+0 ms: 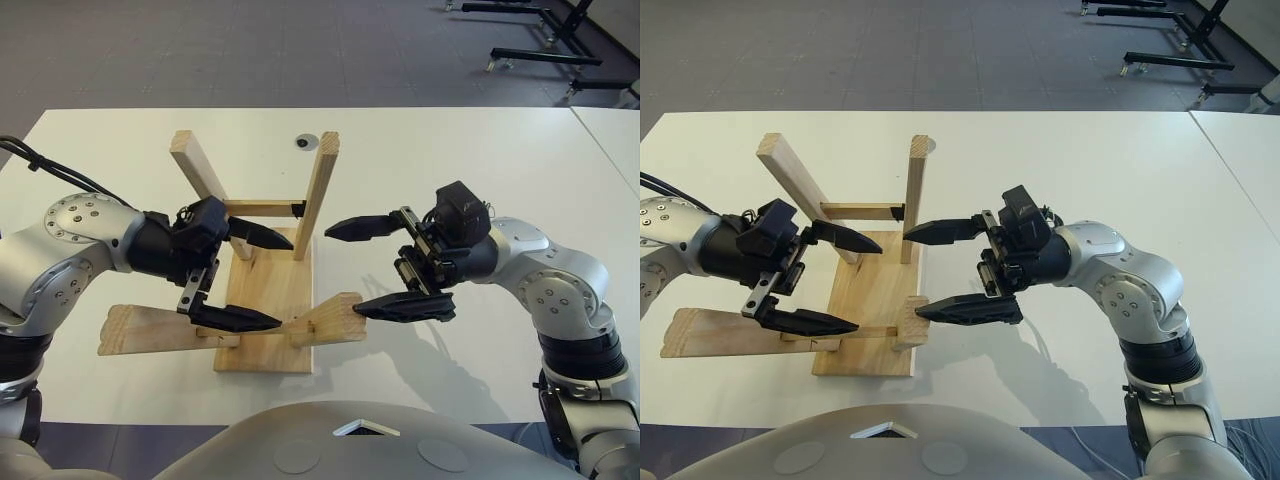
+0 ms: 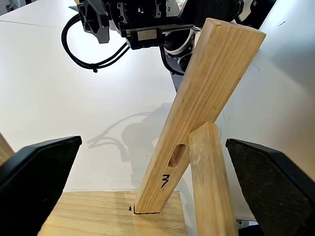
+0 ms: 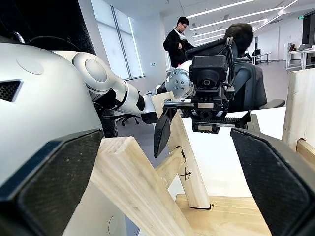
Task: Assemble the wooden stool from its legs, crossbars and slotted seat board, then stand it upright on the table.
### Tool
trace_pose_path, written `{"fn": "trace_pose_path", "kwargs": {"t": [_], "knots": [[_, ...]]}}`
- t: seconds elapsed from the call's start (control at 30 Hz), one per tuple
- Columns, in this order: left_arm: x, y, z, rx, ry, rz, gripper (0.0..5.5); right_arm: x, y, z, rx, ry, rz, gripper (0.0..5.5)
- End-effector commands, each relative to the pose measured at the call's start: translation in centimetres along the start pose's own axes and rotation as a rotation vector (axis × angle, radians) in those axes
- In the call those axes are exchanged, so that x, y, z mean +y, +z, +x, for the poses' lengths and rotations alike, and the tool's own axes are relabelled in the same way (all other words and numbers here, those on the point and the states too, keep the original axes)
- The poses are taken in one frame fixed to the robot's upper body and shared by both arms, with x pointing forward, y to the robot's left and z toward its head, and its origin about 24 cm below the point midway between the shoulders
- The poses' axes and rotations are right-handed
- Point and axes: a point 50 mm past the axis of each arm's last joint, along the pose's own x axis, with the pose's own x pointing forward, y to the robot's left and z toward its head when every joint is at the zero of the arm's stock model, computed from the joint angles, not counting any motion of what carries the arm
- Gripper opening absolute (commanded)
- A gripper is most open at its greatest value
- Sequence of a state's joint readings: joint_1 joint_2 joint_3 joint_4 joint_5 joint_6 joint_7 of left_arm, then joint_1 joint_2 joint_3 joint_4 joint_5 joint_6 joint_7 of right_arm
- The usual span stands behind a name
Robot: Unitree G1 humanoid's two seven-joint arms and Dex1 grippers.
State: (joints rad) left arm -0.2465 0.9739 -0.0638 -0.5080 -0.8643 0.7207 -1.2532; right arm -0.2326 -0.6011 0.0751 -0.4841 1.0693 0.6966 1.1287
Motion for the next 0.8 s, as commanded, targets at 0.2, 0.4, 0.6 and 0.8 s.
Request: {"fn": "trace_pose_path", "kwargs": {"t": [0.2, 0.4, 0.6, 0.8], "knots": [[-0.6, -0.2, 0.6, -0.034, 0.002, -0.009, 5.4, -0.3, 0.2, -0.2, 0.032, -0.004, 0.005, 4.75], [-0.8, -0.3, 0.5, -0.03, 0.01, -0.009, 5.4, -0.4, 0.2, 0.0, 0.033, -0.008, 0.005, 4.75], [-0.9, -1.0, 0.8, -0.005, 0.029, -0.031, 5.4, -0.5, 0.3, 0.1, 0.035, 0.0, 0.0, 4.75], [-0.7, -1.7, 0.8, 0.013, 0.054, -0.049, 5.4, -0.5, 0.4, 0.0, 0.043, 0.004, 0.001, 4.75]]}}
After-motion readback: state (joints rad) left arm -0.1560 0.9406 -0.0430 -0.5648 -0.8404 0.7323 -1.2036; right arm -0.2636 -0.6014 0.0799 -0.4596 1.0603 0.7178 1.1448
